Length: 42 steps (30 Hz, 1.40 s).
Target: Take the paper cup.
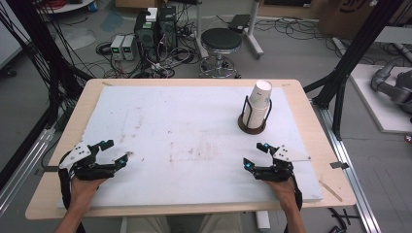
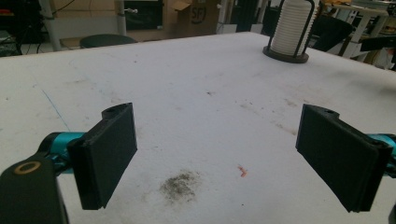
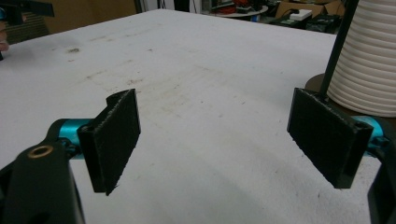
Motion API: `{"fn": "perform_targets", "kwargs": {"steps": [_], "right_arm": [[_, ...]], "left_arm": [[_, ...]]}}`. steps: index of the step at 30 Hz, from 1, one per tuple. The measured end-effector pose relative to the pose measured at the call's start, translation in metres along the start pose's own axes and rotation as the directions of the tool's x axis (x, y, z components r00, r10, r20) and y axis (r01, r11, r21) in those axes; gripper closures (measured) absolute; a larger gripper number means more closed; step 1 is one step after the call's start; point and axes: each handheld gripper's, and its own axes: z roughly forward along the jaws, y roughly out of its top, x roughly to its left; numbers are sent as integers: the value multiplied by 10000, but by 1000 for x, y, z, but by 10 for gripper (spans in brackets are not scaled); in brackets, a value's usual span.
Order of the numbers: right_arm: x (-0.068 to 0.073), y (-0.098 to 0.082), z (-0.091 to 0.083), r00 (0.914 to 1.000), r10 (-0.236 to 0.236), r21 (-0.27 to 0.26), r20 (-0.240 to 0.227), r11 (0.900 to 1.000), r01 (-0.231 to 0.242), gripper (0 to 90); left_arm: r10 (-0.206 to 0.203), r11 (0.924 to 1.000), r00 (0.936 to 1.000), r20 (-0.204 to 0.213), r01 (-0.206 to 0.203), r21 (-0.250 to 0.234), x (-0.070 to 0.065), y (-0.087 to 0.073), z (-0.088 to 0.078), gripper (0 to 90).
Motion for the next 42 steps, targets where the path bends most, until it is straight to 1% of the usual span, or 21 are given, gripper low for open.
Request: {"fn": "perform_targets", "kwargs": {"steps": [3,6,7,14,19,20,21,25,26,28,33,34,35,38,40,41,42], "right_arm": [[1,1,1,10000,-84,103,-10,9999,84,175],[1,1,1,9999,-66,166,-94,9998,68,175],[1,1,1,9999,-11,164,-121,9999,13,175],[0,1,1,9998,-47,135,-168,9999,49,175],[-1,1,0,9998,38,66,-176,10000,-37,175],[-1,3,-1,9997,47,51,-260,10000,-45,175],[0,3,-2,9997,56,53,-241,10000,-54,175],[0,11,-6,9995,154,-57,-292,9999,-156,175],[-1,14,-7,9996,56,-51,-289,10000,-58,175],[0,20,-9,9995,45,24,-302,10000,-45,174],[-1,32,-14,9995,-134,-24,-297,9999,133,174],[-3,35,-15,9995,-163,-17,-255,9999,163,174],[-4,37,-17,9996,-98,23,-283,9999,99,175],[-10,46,-22,9995,-127,195,-277,9997,132,174],[-11,49,-23,9995,-116,216,-288,9997,122,174],[-15,55,-26,9994,-230,227,-259,9995,235,174],[-17,58,-27,9994,-245,214,-251,9995,250,174]], "left_arm": [[-28,10000,10000,10,28,-25,0,0,0,123],[-33,10000,10000,4,33,-32,0,0,0,124],[-28,10000,10000,9,28,-28,0,0,0,124],[5,10000,10000,-8,-5,3,0,0,0,124],[-2,10000,10000,-3,2,-2,0,0,0,124],[-25,10000,10000,-5,25,-16,0,0,0,124],[-31,10000,10000,-11,31,-21,0,0,0,124],[-44,10000,10000,-13,44,-13,0,0,0,124],[-46,10000,10000,-6,46,-10,0,0,0,124],[-47,10000,10000,1,47,0,0,0,0,124],[-65,10000,10000,-11,65,9,0,0,1,124],[-87,10000,10000,-17,87,-8,0,0,1,123],[-90,10000,10000,-16,90,-10,0,0,1,124],[-40,10000,10000,-9,40,35,0,0,1,124],[-31,10000,10000,-6,31,50,0,0,0,124],[-51,10000,10000,-20,51,39,0,0,1,124],[-51,10000,10000,-20,51,39,0,0,1,124]]}}
